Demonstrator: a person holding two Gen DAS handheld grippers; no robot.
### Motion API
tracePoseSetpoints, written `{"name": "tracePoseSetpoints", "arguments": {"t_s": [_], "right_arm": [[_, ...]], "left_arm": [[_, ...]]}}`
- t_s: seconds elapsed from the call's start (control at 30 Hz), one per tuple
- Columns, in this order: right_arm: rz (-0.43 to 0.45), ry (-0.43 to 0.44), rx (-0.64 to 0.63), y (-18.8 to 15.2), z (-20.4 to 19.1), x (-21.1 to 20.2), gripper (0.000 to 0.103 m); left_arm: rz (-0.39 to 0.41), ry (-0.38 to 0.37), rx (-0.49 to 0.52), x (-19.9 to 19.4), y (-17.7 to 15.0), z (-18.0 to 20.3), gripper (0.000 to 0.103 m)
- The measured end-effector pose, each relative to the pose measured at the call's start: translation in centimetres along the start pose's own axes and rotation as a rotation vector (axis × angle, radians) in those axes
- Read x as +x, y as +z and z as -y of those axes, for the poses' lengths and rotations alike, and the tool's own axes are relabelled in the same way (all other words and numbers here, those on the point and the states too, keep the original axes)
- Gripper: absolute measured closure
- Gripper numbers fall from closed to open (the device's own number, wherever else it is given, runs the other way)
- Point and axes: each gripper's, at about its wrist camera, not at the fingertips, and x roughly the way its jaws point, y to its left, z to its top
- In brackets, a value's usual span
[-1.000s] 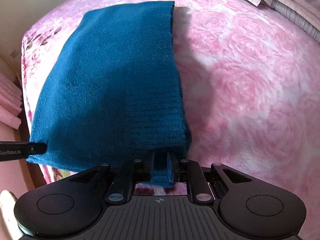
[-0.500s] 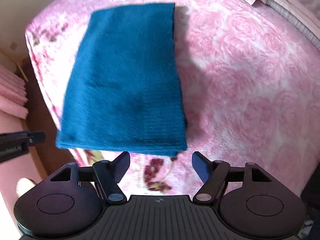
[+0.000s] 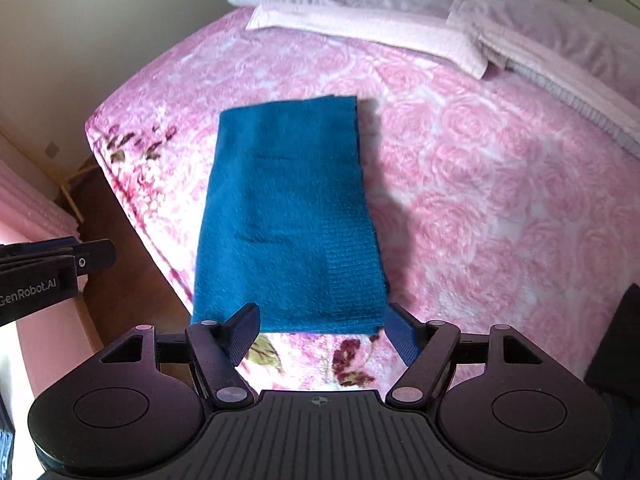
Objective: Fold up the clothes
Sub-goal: 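Release the sweater and lift both grippers back above the strip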
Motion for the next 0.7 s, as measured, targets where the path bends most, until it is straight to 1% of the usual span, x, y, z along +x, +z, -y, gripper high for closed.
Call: {"name": "tracePoseSetpoints", "arguments": {"t_s": [0.17, 0.27, 0.4, 0.57, 0.7], "right_arm": [[0.021, -0.067, 0.007, -2.2, -2.6, -2.0, 0.031], [0.029, -0.059, 0.031, -3.9, -3.7, -2.7, 0.031], [0.05, -0.046, 0.021, -5.7, -5.7, -3.9, 0.031], [0.073, -0.041, 0.013, -7.7, -7.5, -5.1, 0.031], [0.083, -0.05, 0.029, -9.0, -8.0, -5.9, 0.031]], "left_arm": [[0.025, -0.018, 0.037, -3.1, -2.3, -1.8, 0.069], [0.041, -0.021, 0.033, -4.6, -3.8, -3.0, 0.067], [0.052, -0.026, 0.026, -6.2, -5.7, -4.2, 0.066], [0.06, -0.043, 0.029, -7.5, -7.8, -4.8, 0.065], [0.068, -0.049, 0.046, -8.3, -9.2, -4.9, 0.065]]}}
